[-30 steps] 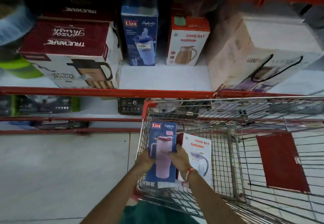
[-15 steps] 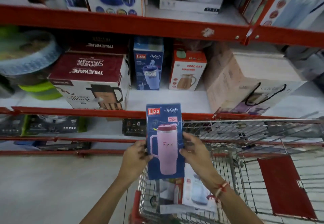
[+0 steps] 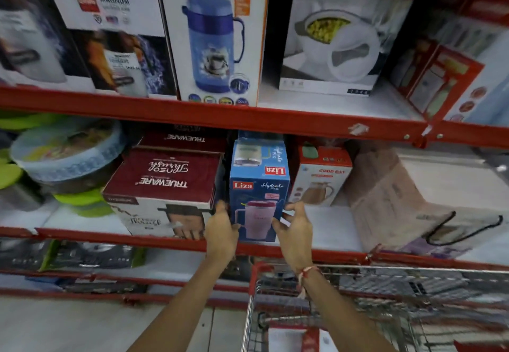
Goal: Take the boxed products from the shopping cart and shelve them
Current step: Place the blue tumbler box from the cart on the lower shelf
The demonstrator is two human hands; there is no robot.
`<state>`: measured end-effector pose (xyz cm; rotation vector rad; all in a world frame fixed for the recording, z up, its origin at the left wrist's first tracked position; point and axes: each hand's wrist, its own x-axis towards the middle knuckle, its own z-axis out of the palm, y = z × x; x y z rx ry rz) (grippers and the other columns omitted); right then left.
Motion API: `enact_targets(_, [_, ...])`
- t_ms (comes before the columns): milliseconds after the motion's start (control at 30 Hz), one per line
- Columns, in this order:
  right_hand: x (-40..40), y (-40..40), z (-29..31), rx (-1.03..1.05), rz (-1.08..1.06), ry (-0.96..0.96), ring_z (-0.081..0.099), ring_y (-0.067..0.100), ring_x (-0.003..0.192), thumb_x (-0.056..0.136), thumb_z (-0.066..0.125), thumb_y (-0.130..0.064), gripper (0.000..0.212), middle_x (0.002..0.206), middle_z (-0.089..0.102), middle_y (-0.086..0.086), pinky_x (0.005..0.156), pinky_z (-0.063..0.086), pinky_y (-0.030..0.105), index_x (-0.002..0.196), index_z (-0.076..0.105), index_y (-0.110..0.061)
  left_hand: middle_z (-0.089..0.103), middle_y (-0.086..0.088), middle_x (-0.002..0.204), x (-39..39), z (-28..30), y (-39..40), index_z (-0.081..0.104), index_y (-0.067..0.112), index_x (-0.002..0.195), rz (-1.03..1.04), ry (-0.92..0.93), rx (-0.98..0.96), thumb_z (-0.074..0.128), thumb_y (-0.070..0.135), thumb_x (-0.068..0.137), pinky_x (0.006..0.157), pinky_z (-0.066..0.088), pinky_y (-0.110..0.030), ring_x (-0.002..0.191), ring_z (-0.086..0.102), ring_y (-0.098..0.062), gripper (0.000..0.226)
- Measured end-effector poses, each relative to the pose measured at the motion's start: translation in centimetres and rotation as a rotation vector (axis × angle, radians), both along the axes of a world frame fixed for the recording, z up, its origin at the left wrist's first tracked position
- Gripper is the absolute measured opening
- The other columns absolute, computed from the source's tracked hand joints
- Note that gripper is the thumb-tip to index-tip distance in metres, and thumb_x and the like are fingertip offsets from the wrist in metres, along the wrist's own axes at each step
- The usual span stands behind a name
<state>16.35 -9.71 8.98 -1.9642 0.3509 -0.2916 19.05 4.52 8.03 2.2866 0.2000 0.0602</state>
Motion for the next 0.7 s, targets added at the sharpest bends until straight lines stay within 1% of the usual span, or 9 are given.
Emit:
enact_targets(100, [1.0,0.1,-1.9,-0.009,-0.006,0.026,0.065,0.029,0.109,0.082,0.073,-0.003,0.034,0.118,0.066,0.013,0.089,0.059,0.045,0.1,0.046,-0.014,0.068,-0.02,0.106,0.9,-1.4,0.0,0.046,0.003,0.117,-0.006,0.02,0.003,0.068,0.0,0.078,0.085,0.055,-0.046,0.099,0.064,-0.034,0.045])
enact_targets(200, [1.7,0.0,-3.2,-0.038,-0.005,0.058,0.065,0.028,0.111,0.082,0.073,-0.007,0.033,0.118,0.067,0.011,0.092,0.058,0.044,0.104,0.048,-0.01,0.069,-0.02,0.104,1.2,-2.4,0.1,0.044,0.002,0.119,-0.015,0.028,0.027,0.067,0.003,0.08,0.084,0.056,-0.041,0.097,0.065,-0.033,0.045])
enact_targets(267, [2.2,-0.2,-3.8,-0.059,0.001,0.066,0.065,0.026,0.11,0.082,0.073,-0.009,0.034,0.116,0.068,0.01,0.092,0.058,0.039,0.105,0.049,-0.01,0.069,-0.022,0.104,1.5,-2.7,0.0,0.042,0.0,0.12,-0.012,0.024,0.04,0.066,0.005,0.081,0.082,0.056,-0.041,0.096,0.065,-0.034,0.046])
enact_targets(367, [2.6,-0.6,-4.5,-0.085,0.003,0.072,0.067,0.023,0.106,0.081,0.074,-0.011,0.032,0.113,0.069,0.008,0.084,0.054,0.026,0.102,0.05,-0.011,0.068,-0.023,0.105,1.8,-2.9,-0.1,0.039,0.0,0.122,-0.025,0.051,0.043,0.063,0.005,0.084,0.083,0.055,-0.043,0.098,0.065,-0.036,0.045])
enact_targets(433, [2.6,-0.9,-4.9,-0.091,0.018,0.078,0.068,0.022,0.104,0.082,0.073,-0.01,0.03,0.113,0.069,0.009,0.08,0.052,0.021,0.102,0.051,-0.011,0.067,-0.023,0.105,1.7,-3.1,0.0,0.038,-0.001,0.124,-0.038,0.071,0.009,0.058,0.002,0.086,0.085,0.055,-0.043,0.099,0.064,-0.036,0.043])
enact_targets(533, [1.5,-1.6,-5.4,-0.061,0.063,0.052,0.067,0.021,0.105,0.085,0.069,-0.007,0.026,0.119,0.064,0.009,0.083,0.058,0.025,0.107,0.055,-0.01,0.068,-0.021,0.11,0.5,-3.6,0.3,0.044,-0.002,0.124,-0.069,0.035,-0.06,0.057,-0.001,0.086,0.09,0.054,-0.044,0.101,0.065,-0.034,0.04])
enact_targets(567, [0.7,-1.9,-5.6,-0.081,0.065,0.028,0.066,0.02,0.102,0.086,0.068,-0.007,0.025,0.12,0.062,0.008,0.084,0.059,0.028,0.109,0.057,-0.01,0.066,-0.019,0.113,-0.3,-3.8,0.2,0.048,-0.002,0.123,-0.066,0.016,-0.054,0.056,0.0,0.086,0.091,0.053,-0.042,0.102,0.064,-0.032,0.038])
enact_targets(633, [-1.5,-2.9,-6.6,-0.149,0.041,-0.007,0.064,0.016,0.088,0.088,0.065,-0.009,0.023,0.118,0.06,0.006,0.082,0.059,0.032,0.11,0.059,-0.01,0.061,-0.017,0.119,-2.2,-4.7,-0.3,0.051,0.0,0.121,0.001,-0.021,-0.069,0.057,0.0,0.086,0.093,0.052,-0.041,0.104,0.062,-0.031,0.036])
enact_targets(700, [-4.5,-4.3,-8.2,-0.206,0.004,0.029,0.061,0.015,0.084,0.089,0.063,-0.011,0.024,0.117,0.058,0.005,0.08,0.057,0.032,0.113,0.058,-0.009,0.058,-0.017,0.117,-4.4,-5.8,-1.3,0.052,0.001,0.115,0.078,-0.062,-0.117,0.057,-0.003,0.084,0.091,0.052,-0.042,0.101,0.06,-0.03,0.032])
